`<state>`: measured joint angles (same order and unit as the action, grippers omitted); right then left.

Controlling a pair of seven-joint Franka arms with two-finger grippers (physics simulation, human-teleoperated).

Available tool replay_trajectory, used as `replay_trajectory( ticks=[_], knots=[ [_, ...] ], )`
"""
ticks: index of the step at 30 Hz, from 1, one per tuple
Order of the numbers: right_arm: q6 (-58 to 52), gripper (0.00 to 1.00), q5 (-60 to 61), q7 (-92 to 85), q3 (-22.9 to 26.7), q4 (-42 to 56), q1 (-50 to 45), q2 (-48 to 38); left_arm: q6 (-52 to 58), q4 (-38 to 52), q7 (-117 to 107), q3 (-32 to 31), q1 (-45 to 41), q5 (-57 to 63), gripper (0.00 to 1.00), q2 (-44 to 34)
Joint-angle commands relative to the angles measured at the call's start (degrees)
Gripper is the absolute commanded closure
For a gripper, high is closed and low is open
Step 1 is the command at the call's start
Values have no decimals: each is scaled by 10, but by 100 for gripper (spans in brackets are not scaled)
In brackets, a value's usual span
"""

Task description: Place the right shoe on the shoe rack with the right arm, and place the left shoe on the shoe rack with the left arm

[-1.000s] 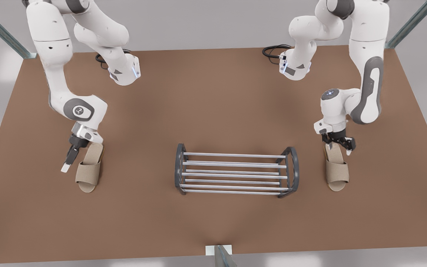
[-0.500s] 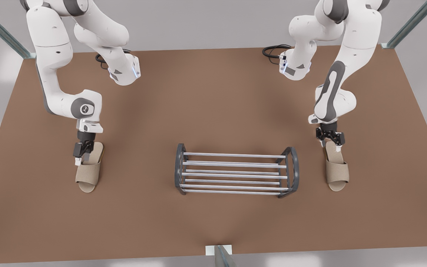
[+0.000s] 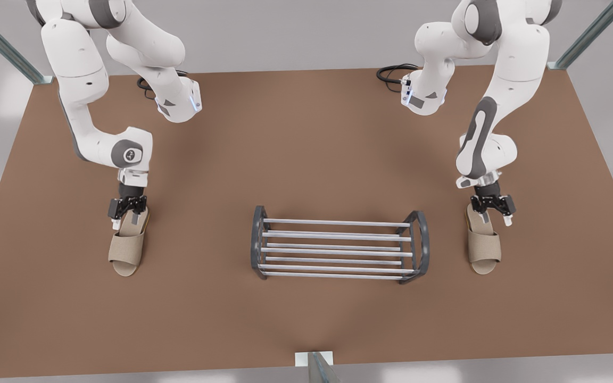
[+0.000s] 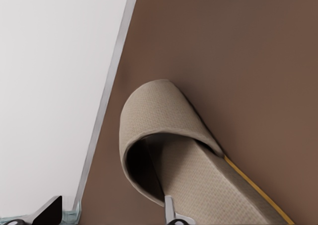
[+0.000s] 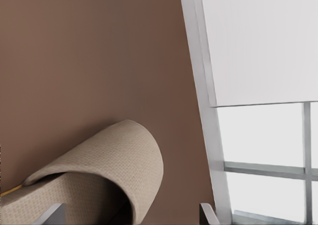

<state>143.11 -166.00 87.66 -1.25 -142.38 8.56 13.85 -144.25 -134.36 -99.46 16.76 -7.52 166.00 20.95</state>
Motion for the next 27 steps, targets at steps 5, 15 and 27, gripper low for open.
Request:
replay_trajectory(
  ticks=[5,15,27],
  knots=[
    [-32,0,-136,88,9,24,1,28,26,37,-12,-4,-8,88,0,33],
    [-32,0,-139,59,16,54,-6,53,25,75,-13,-6,-14,87,0,71],
    [-41,17,-158,51,25,73,-8,74,26,99,-14,-7,-24,87,22,94]
  ],
)
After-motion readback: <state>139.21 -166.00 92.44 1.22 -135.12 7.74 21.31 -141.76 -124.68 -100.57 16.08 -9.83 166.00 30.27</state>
